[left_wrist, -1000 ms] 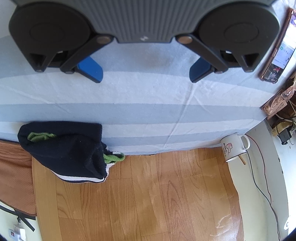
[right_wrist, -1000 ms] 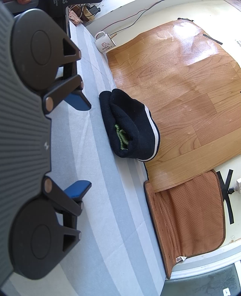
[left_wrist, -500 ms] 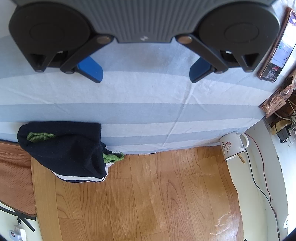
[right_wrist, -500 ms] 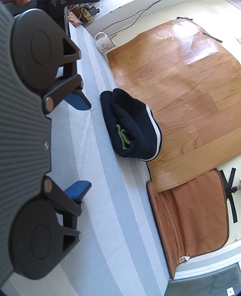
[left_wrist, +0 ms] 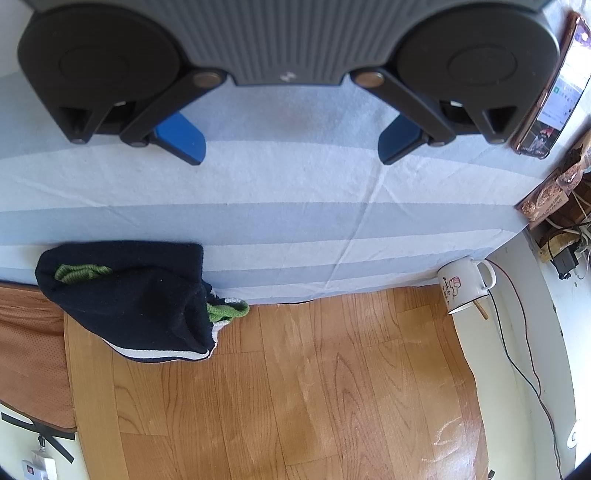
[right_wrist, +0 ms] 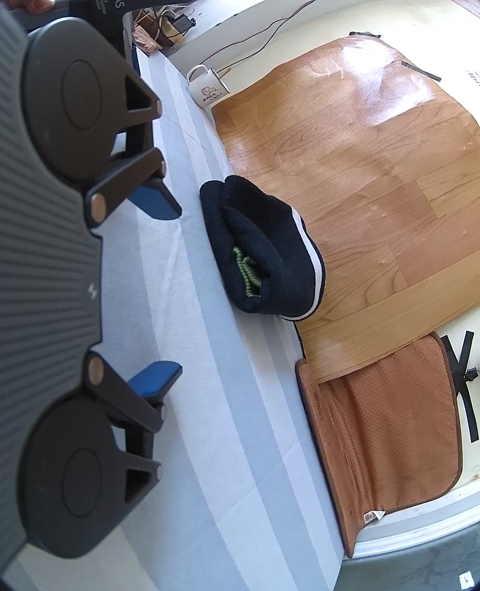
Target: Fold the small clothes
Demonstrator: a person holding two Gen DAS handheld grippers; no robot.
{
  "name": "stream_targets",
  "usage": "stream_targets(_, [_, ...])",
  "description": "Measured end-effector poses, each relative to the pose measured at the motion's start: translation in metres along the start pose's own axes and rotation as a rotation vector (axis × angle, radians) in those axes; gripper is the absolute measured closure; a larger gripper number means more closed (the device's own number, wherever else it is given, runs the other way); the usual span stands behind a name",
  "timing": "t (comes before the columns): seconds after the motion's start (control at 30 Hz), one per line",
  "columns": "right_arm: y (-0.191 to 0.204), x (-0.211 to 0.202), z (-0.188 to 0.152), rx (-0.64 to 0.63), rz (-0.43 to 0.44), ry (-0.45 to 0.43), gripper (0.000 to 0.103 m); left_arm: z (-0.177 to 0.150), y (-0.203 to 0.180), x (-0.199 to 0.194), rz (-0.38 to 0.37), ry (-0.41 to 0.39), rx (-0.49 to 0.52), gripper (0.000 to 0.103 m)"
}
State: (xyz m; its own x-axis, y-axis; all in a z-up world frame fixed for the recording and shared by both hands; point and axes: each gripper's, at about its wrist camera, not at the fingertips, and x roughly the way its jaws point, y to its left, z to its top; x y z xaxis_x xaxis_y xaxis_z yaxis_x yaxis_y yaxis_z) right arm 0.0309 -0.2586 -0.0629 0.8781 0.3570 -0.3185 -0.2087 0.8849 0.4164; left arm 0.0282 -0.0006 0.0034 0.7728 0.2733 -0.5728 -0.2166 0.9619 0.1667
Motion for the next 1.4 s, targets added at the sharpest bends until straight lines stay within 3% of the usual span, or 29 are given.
stream_targets(0.97, [-0.001, 0.000, 0.000, 0.003, 0.004, 0.001, 0.017, 0.000, 0.001, -0.003, 0.022, -0.019, -0.001, 0.000])
stream_targets(1.4, [-0.001, -0.001, 0.000, -0.006, 0.002, -0.005, 0.017, -0.001, 0.005, -0.012, -0.024, -0.068, -0.013, 0.000])
